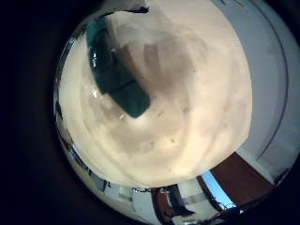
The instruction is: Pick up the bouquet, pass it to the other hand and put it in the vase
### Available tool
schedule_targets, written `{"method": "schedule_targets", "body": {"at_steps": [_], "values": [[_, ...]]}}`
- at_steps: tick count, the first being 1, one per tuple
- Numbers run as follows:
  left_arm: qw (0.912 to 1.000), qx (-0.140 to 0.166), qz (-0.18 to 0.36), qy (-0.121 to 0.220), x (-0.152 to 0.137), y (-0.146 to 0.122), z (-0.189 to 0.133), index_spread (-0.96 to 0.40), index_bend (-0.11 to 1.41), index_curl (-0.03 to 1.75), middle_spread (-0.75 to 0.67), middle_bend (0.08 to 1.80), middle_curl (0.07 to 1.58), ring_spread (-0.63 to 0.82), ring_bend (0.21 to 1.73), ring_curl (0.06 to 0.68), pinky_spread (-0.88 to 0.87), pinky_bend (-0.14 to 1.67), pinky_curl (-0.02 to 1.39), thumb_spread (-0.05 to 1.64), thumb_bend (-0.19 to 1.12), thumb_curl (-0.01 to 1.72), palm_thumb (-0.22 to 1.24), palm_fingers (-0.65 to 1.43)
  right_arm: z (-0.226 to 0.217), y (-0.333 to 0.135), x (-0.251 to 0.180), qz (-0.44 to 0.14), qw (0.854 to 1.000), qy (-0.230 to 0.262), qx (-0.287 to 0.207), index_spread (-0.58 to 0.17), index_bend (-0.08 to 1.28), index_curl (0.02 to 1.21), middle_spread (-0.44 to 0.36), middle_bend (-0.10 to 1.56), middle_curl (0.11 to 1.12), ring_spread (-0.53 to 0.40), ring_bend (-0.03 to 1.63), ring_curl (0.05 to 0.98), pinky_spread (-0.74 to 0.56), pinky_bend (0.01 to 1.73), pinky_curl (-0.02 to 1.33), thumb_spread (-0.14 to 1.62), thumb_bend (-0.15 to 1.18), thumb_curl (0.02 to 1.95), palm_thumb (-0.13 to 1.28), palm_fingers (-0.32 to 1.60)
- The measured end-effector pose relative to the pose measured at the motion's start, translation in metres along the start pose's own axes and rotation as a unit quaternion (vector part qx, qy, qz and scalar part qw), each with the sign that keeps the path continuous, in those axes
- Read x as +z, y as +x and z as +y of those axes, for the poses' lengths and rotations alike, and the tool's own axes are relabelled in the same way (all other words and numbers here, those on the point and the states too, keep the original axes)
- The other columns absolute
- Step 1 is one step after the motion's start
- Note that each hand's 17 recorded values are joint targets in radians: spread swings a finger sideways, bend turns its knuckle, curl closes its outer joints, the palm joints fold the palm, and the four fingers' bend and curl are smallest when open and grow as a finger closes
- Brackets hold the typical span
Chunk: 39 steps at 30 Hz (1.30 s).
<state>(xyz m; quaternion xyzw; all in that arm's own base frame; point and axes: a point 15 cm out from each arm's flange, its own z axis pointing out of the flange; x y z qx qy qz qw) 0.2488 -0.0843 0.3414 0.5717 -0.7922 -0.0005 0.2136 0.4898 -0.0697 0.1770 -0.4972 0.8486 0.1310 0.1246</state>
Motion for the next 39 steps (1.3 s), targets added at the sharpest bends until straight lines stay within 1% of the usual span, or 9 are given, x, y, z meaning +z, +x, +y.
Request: {"method": "schedule_targets", "body": {"at_steps": [3, 11, 24, 32, 34, 39], "values": [[1.0, 0.0, 0.0, 0.0, -0.001, -0.002, 0.0, 0.33, 0.16, 0.28, 0.41, 0.25, 0.32, 0.53, 0.46, 0.214, 0.49, 0.2, 0.31, 0.88, -0.03, 0.31, 0.22, 0.07, -0.012, -0.001, 0.0, 0.002, 1.0, 0.003, 0.005, -0.01, 0.15, 0.25, 0.19, 0.52, 0.37, 0.084, 0.8, 0.211, 0.2, 0.57, 0.24, 0.99, -0.02, 0.41, 0.73, 0.18], [1.0, -0.002, 0.002, 0.0, -0.001, -0.002, -0.002, 0.33, 0.16, 0.28, 0.4, 0.25, 0.32, 0.53, 0.46, 0.215, 0.49, 0.2, 0.31, 0.88, -0.03, 0.31, 0.22, 0.07, -0.014, 0.005, 0.011, 0.006, 1.0, -0.006, 0.014, -0.009, 0.15, 0.26, 0.18, 0.52, 0.37, 0.08, 0.8, 0.215, 0.21, 0.56, 0.24, 0.95, -0.02, 0.45, 0.8, 0.18], [0.9999, 0.002, 0.002, -0.01, 0.001, 0.0, -0.01, 0.33, 0.16, 0.29, 0.4, 0.24, 0.33, 0.53, 0.46, 0.215, 0.49, 0.19, 0.31, 0.88, -0.03, 0.3, 0.23, 0.07, -0.016, 0.019, 0.022, 0.009, 0.999, -0.02, 0.027, 0.002, 0.15, 0.27, 0.175, 0.51, 0.37, 0.073, 0.8, 0.22, 0.21, 0.53, 0.24, 0.94, -0.03, 0.47, 0.81, 0.19], [1.0, 0.004, 0.002, -0.009, 0.0, 0.0, -0.011, 0.33, 0.16, 0.29, 0.4, 0.24, 0.33, 0.53, 0.45, 0.215, 0.49, 0.19, 0.31, 0.88, -0.03, 0.3, 0.23, 0.07, -0.017, 0.026, 0.028, 0.01, 0.999, -0.027, 0.034, 0.004, 0.16, 0.28, 0.176, 0.51, 0.37, 0.073, 0.79, 0.221, 0.21, 0.5, 0.24, 0.94, -0.02, 0.48, 0.82, 0.2], [0.9999, 0.005, 0.003, -0.011, 0.001, 0.001, -0.011, 0.33, 0.16, 0.29, 0.4, 0.24, 0.33, 0.53, 0.46, 0.216, 0.49, 0.2, 0.31, 0.88, -0.03, 0.3, 0.23, 0.07, -0.016, 0.027, 0.03, 0.01, 0.999, -0.031, 0.035, -0.01, 0.18, 0.29, 0.177, 0.49, 0.37, 0.073, 0.77, 0.216, 0.21, 0.48, 0.23, 0.94, -0.03, 0.48, 0.82, 0.22], [0.9999, 0.011, 0.004, -0.011, 0.001, 0.003, -0.011, 0.33, 0.16, 0.29, 0.4, 0.24, 0.33, 0.53, 0.46, 0.217, 0.49, 0.2, 0.31, 0.88, -0.03, 0.3, 0.23, 0.07, -0.01, 0.024, 0.03, 0.01, 0.998, -0.051, 0.032, -0.016, 0.19, 0.32, 0.178, 0.47, 0.36, 0.074, 0.74, 0.21, 0.21, 0.45, 0.23, 0.93, -0.02, 0.48, 0.83, 0.25]]}}
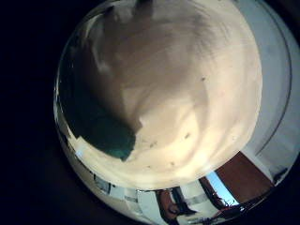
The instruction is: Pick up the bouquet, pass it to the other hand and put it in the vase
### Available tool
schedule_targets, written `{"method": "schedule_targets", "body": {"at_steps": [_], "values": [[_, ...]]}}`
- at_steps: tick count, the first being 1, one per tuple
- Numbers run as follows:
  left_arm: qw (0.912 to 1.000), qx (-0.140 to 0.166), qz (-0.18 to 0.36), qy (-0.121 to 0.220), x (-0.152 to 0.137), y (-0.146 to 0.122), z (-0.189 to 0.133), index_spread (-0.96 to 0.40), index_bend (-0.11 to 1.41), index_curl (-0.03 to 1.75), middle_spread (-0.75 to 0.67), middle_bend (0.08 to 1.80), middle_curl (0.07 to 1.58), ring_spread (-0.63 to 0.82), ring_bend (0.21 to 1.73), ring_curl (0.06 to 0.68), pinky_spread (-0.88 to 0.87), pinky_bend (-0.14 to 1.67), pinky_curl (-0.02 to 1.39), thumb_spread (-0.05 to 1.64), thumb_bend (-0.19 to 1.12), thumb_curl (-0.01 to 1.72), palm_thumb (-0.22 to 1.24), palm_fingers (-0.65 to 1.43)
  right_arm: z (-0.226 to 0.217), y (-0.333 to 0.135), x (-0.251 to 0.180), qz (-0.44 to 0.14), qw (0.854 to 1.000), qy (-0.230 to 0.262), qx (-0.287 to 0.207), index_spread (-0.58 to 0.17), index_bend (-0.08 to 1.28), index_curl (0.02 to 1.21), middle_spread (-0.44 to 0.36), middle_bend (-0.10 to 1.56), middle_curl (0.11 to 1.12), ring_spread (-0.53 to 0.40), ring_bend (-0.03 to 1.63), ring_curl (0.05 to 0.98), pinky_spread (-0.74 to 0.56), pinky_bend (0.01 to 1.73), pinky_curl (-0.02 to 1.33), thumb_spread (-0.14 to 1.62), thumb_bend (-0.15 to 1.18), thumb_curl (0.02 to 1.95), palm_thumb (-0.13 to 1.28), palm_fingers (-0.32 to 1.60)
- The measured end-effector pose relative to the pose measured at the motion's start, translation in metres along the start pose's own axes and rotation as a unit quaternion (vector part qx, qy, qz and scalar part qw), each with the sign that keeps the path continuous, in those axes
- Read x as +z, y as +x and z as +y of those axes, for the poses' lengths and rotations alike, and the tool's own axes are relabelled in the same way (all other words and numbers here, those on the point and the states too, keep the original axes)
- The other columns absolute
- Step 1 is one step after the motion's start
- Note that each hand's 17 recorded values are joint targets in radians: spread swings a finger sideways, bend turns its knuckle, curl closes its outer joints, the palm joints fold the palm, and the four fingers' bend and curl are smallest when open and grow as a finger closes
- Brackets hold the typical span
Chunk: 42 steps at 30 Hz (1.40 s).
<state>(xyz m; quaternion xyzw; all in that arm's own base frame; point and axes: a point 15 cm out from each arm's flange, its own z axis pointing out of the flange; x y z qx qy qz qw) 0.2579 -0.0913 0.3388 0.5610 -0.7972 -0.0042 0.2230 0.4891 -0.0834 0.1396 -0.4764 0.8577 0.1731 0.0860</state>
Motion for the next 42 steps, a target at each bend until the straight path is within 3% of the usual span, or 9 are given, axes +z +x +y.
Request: {"method": "schedule_targets", "body": {"at_steps": [9, 11, 14, 17, 25, 38, 42], "values": [[1.0, 0.001, 0.002, -0.002, -0.001, 0.001, 0.004, 0.33, 0.16, 0.29, 0.4, 0.24, 0.33, 0.53, 0.46, 0.219, 0.49, 0.2, 0.31, 0.88, -0.03, 0.3, 0.23, 0.07, 0.008, -0.003, -0.008, 0.018, 0.998, -0.058, -0.009, -0.034, 0.18, 0.33, 0.163, 0.48, 0.38, 0.056, 0.77, 0.217, 0.2, 0.41, 0.22, 0.93, -0.02, 0.49, 0.85, 0.36], [1.0, 0.007, 0.003, -0.001, -0.002, 0.002, 0.004, 0.34, 0.16, 0.29, 0.4, 0.24, 0.33, 0.53, 0.46, 0.219, 0.49, 0.19, 0.31, 0.88, -0.03, 0.3, 0.23, 0.07, 0.012, 0.0, -0.007, 0.025, 0.997, -0.066, -0.007, -0.068, 0.19, 0.33, 0.094, 0.54, 0.4, -0.002, 0.82, 0.223, 0.16, 0.4, 0.2, 0.93, -0.02, 0.49, 0.86, 0.48], [0.9996, 0.016, 0.022, 0.011, -0.006, 0.01, 0.002, 0.33, 0.17, 0.29, 0.39, 0.24, 0.33, 0.52, 0.46, 0.219, 0.5, 0.19, 0.3, 0.88, -0.03, 0.31, 0.24, 0.1, 0.012, 0.011, -0.005, 0.049, 0.996, -0.072, -0.003, -0.097, 0.18, 0.36, 0.036, 0.56, 0.42, -0.052, 0.84, 0.235, 0.12, 0.42, 0.2, 0.92, -0.02, 0.5, 0.87, 0.48], [0.9989, 0.014, 0.033, 0.031, -0.015, 0.013, 0.003, 0.33, 0.17, 0.29, 0.38, 0.24, 0.33, 0.52, 0.46, 0.217, 0.49, 0.2, 0.3, 0.88, -0.03, 0.31, 0.26, 0.11, 0.004, 0.011, -0.008, 0.055, 0.996, -0.069, 0.0, -0.084, 0.18, 0.37, 0.062, 0.52, 0.42, -0.021, 0.79, 0.23, 0.13, 0.45, 0.21, 0.92, -0.03, 0.5, 0.86, 0.38], [0.9991, 0.011, 0.031, 0.026, -0.014, 0.011, 0.004, 0.32, 0.17, 0.3, 0.36, 0.24, 0.33, 0.52, 0.47, 0.216, 0.48, 0.19, 0.3, 0.89, -0.03, 0.31, 0.27, 0.12, -0.006, 0.011, -0.007, 0.056, 0.996, -0.071, 0.009, -0.053, 0.17, 0.36, 0.139, 0.48, 0.4, 0.045, 0.77, 0.212, 0.18, 0.46, 0.2, 0.95, -0.03, 0.49, 0.82, 0.34], [0.9992, 0.009, 0.03, 0.024, -0.014, 0.011, 0.004, 0.32, 0.17, 0.3, 0.35, 0.25, 0.34, 0.51, 0.47, 0.21, 0.48, 0.19, 0.29, 0.89, -0.03, 0.31, 0.28, 0.13, -0.012, 0.007, 0.012, 0.063, 0.994, -0.085, 0.016, -0.067, 0.18, 0.36, 0.106, 0.5, 0.41, 0.019, 0.8, 0.219, 0.17, 0.46, 0.19, 0.97, -0.02, 0.48, 0.81, 0.37], [0.9992, 0.009, 0.031, 0.024, -0.014, 0.011, 0.003, 0.32, 0.17, 0.3, 0.35, 0.25, 0.34, 0.51, 0.47, 0.208, 0.48, 0.19, 0.29, 0.89, -0.03, 0.31, 0.28, 0.13, -0.015, 0.007, 0.012, 0.069, 0.994, -0.083, 0.012, -0.111, 0.19, 0.37, 0.015, 0.59, 0.45, -0.078, 0.85, 0.229, 0.12, 0.41, 0.17, 0.96, -0.02, 0.48, 0.82, 0.47]]}}
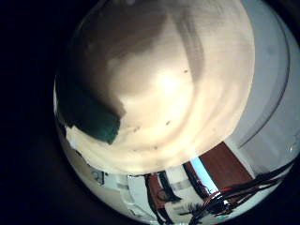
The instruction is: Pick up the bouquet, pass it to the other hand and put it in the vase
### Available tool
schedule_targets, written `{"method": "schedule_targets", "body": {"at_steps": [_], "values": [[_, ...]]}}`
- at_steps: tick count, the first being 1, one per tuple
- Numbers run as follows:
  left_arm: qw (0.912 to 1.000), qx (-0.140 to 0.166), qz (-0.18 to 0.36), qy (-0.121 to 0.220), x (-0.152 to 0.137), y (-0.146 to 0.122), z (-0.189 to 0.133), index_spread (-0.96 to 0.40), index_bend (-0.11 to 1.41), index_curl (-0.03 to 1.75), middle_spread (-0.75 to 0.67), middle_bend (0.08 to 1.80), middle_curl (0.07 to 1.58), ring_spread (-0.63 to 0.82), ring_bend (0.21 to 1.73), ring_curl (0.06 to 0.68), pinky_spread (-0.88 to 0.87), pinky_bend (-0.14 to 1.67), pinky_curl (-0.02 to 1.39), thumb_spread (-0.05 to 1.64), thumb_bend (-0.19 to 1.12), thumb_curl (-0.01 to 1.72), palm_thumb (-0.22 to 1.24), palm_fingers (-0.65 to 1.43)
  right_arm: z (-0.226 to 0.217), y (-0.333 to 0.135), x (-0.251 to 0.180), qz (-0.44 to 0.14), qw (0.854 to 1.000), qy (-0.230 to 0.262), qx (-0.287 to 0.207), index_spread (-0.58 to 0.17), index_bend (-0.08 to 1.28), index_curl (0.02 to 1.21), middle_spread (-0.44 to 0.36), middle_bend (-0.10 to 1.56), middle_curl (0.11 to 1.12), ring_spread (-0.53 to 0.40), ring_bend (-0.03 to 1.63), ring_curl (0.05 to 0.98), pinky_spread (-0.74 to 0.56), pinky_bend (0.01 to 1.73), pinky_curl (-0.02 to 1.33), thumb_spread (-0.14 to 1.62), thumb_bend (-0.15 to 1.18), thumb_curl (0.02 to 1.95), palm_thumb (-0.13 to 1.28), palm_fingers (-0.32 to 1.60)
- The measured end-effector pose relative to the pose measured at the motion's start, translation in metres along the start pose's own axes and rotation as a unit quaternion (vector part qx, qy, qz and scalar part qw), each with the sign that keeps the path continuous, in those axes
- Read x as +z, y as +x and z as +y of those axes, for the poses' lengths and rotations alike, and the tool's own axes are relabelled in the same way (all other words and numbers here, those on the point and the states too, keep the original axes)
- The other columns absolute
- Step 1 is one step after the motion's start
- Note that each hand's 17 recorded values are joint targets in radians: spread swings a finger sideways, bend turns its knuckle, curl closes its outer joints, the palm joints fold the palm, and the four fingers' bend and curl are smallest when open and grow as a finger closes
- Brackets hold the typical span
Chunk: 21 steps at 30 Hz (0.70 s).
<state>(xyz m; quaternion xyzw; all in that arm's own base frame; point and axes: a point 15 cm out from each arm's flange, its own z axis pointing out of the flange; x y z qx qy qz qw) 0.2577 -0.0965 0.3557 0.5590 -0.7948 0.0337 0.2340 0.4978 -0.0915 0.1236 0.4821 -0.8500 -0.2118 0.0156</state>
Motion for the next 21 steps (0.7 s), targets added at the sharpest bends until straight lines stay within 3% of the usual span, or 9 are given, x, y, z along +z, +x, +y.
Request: {"method": "schedule_targets", "body": {"at_steps": [4, 7, 10, 13, 17, 21], "values": [[1.0, -0.002, 0.0, 0.0, -0.001, 0.0, -0.001, 0.32, 0.17, 0.3, 0.35, 0.25, 0.34, 0.51, 0.47, 0.206, 0.48, 0.19, 0.29, 0.89, -0.03, 0.31, 0.28, 0.13, 0.002, 0.006, 0.004, 0.028, 1.0, -0.008, 0.0, -0.198, 0.21, 0.41, -0.12, 0.67, 0.51, -0.236, 0.96, 0.273, -0.01, 0.43, 0.15, 0.96, -0.02, 0.48, 0.84, 0.64], [1.0, -0.002, 0.001, -0.001, -0.001, 0.001, -0.002, 0.32, 0.17, 0.3, 0.34, 0.25, 0.34, 0.51, 0.47, 0.205, 0.48, 0.19, 0.29, 0.89, -0.03, 0.31, 0.28, 0.13, 0.007, 0.005, -0.003, 0.041, 0.999, -0.02, -0.005, -0.236, 0.21, 0.44, -0.173, 0.68, 0.54, -0.285, 1.0, 0.301, -0.12, 0.52, 0.16, 0.96, -0.02, 0.48, 0.84, 0.73], [1.0, -0.002, 0.0, -0.001, -0.001, 0.001, -0.002, 0.32, 0.17, 0.3, 0.34, 0.25, 0.34, 0.51, 0.47, 0.205, 0.48, 0.19, 0.29, 0.89, -0.03, 0.31, 0.28, 0.13, 0.009, 0.001, -0.007, 0.046, 0.999, -0.028, -0.009, -0.346, 0.22, 0.49, -0.266, 0.68, 0.59, -0.342, 1.08, 0.353, -0.43, 0.8, 0.21, 0.91, -0.02, 0.49, 0.86, 1.01], [1.0, -0.002, 0.0, -0.001, -0.001, 0.001, 0.0, 0.32, 0.17, 0.3, 0.34, 0.25, 0.34, 0.52, 0.48, 0.205, 0.48, 0.19, 0.29, 0.89, -0.03, 0.31, 0.28, 0.13, 0.011, 0.001, -0.012, 0.046, 0.999, -0.025, -0.011, -0.419, 0.32, 0.59, -0.308, 0.73, 0.66, -0.345, 1.09, 0.401, -0.56, 0.93, 0.28, 0.88, -0.02, 0.5, 0.88, 1.17], [1.0, -0.001, 0.0, 0.0, -0.002, 0.002, 0.002, 0.32, 0.17, 0.3, 0.34, 0.25, 0.34, 0.52, 0.48, 0.205, 0.48, 0.19, 0.29, 0.89, -0.03, 0.31, 0.28, 0.13, 0.013, 0.001, -0.021, 0.056, 0.998, -0.017, -0.018, -0.474, 0.52, 0.75, -0.33, 0.85, 0.75, -0.313, 1.17, 0.462, -0.53, 1.1, 0.37, 0.87, -0.02, 0.51, 0.91, 1.26], [1.0, -0.002, 0.001, -0.001, -0.001, 0.002, 0.001, 0.32, 0.17, 0.3, 0.34, 0.25, 0.34, 0.52, 0.48, 0.206, 0.47, 0.19, 0.29, 0.89, -0.03, 0.31, 0.28, 0.13, 0.012, 0.001, -0.038, 0.064, 0.998, 0.006, -0.026, -0.481, 0.72, 0.94, -0.312, 1.02, 0.86, -0.265, 1.29, 0.54, -0.42, 1.27, 0.47, 0.9, -0.02, 0.52, 0.95, 1.2]]}}
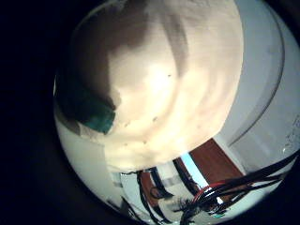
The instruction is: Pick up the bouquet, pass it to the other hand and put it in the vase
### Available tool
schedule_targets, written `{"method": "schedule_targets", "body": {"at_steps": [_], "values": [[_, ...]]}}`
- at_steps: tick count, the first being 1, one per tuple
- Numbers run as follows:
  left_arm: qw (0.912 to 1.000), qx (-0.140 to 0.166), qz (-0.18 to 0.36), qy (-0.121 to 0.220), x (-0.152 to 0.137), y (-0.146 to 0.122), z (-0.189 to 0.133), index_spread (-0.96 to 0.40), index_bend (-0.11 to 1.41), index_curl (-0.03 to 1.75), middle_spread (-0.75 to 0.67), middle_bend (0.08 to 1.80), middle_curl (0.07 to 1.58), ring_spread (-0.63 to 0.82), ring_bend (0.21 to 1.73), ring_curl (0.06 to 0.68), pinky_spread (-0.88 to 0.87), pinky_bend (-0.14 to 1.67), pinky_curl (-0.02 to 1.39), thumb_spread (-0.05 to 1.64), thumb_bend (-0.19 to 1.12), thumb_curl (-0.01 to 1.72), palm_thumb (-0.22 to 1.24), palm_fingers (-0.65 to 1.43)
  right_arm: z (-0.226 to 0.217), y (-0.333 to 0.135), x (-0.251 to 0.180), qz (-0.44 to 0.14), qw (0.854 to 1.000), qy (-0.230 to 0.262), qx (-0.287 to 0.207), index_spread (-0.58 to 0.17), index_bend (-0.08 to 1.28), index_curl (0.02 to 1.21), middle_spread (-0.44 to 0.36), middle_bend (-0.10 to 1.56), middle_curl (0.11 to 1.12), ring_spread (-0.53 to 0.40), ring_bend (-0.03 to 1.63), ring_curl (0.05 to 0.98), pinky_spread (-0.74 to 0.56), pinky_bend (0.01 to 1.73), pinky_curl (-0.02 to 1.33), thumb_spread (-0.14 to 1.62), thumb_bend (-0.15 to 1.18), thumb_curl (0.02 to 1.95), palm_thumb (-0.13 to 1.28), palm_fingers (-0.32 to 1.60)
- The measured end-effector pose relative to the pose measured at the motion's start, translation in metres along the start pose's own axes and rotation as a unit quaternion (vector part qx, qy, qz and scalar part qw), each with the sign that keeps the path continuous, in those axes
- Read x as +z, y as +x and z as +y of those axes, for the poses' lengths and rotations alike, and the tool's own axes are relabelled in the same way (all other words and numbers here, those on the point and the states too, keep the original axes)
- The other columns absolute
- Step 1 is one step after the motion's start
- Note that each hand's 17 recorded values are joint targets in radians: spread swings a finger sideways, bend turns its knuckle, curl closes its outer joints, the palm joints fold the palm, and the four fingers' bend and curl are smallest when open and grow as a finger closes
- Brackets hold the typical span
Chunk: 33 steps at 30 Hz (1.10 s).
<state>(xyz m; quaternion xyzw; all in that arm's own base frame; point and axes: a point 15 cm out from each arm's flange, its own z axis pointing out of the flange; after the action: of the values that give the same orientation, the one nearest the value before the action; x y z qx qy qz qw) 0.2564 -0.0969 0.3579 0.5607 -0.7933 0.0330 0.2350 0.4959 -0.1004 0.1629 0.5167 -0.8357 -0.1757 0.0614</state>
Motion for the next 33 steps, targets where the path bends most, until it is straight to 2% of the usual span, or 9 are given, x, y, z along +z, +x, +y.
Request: {"method": "schedule_targets", "body": {"at_steps": [4, 11, 16, 25, 30, 33], "values": [[1.0, -0.001, 0.0, -0.003, 0.002, -0.001, 0.0, 0.32, 0.17, 0.3, 0.34, 0.25, 0.34, 0.51, 0.48, 0.207, 0.47, 0.19, 0.29, 0.89, -0.03, 0.31, 0.28, 0.13, 0.005, 0.004, -0.022, -0.011, 1.0, 0.02, 0.001, -0.469, 0.78, 1.01, -0.295, 1.07, 0.9, -0.247, 1.34, 0.575, -0.37, 1.33, 0.51, 0.91, -0.02, 0.53, 0.96, 1.16], [1.0, -0.004, 0.001, -0.001, 0.002, -0.002, -0.004, 0.33, 0.17, 0.3, 0.34, 0.25, 0.34, 0.51, 0.48, 0.205, 0.47, 0.19, 0.29, 0.89, -0.03, 0.31, 0.29, 0.14, 0.027, -0.006, -0.068, -0.023, 0.997, 0.059, -0.032, -0.429, 0.86, 1.11, -0.241, 1.16, 0.94, -0.222, 1.39, 0.631, -0.26, 1.42, 0.59, 0.96, 0.03, 0.59, 1.14, 1.12], [0.9999, -0.011, 0.005, -0.002, 0.003, -0.007, -0.008, 0.32, 0.17, 0.3, 0.34, 0.25, 0.34, 0.51, 0.48, 0.204, 0.47, 0.19, 0.29, 0.89, -0.03, 0.31, 0.29, 0.14, 0.061, -0.025, -0.1, -0.079, 0.991, 0.079, -0.077, -0.406, 0.88, 1.14, -0.215, 1.2, 0.94, -0.213, 1.39, 0.651, -0.23, 1.43, 0.62, 0.95, 0.03, 0.66, 1.23, 1.11], [0.9997, -0.023, 0.012, 0.002, 0.002, -0.017, -0.017, 0.32, 0.17, 0.31, 0.35, 0.25, 0.34, 0.5, 0.48, 0.205, 0.47, 0.19, 0.29, 0.89, -0.03, 0.31, 0.32, 0.15, 0.127, -0.045, -0.152, -0.158, 0.967, 0.132, -0.147, -0.381, 0.89, 1.16, -0.18, 1.23, 0.92, -0.207, 1.4, 0.668, -0.22, 1.39, 0.66, 0.82, 0.03, 0.78, 1.24, 1.11], [0.9982, -0.042, 0.043, 0.005, 0.004, -0.028, -0.031, 0.31, 0.17, 0.31, 0.34, 0.25, 0.34, 0.5, 0.49, 0.203, 0.46, 0.19, 0.28, 0.89, -0.03, 0.31, 0.33, 0.17, 0.165, -0.052, -0.173, -0.233, 0.942, 0.156, -0.183, -0.371, 0.9, 1.16, -0.172, 1.24, 0.91, -0.203, 1.4, 0.668, -0.22, 1.37, 0.68, 0.74, 0.03, 0.83, 1.24, 1.11], [0.9972, -0.051, 0.051, 0.019, -0.005, -0.039, -0.034, 0.31, 0.17, 0.32, 0.33, 0.26, 0.34, 0.49, 0.48, 0.202, 0.46, 0.19, 0.28, 0.9, -0.03, 0.31, 0.33, 0.17, 0.189, -0.052, -0.186, -0.27, 0.926, 0.16, -0.208, -0.365, 0.9, 1.16, -0.167, 1.26, 0.9, -0.203, 1.41, 0.67, -0.23, 1.35, 0.7, 0.69, 0.03, 0.86, 1.24, 1.12]]}}
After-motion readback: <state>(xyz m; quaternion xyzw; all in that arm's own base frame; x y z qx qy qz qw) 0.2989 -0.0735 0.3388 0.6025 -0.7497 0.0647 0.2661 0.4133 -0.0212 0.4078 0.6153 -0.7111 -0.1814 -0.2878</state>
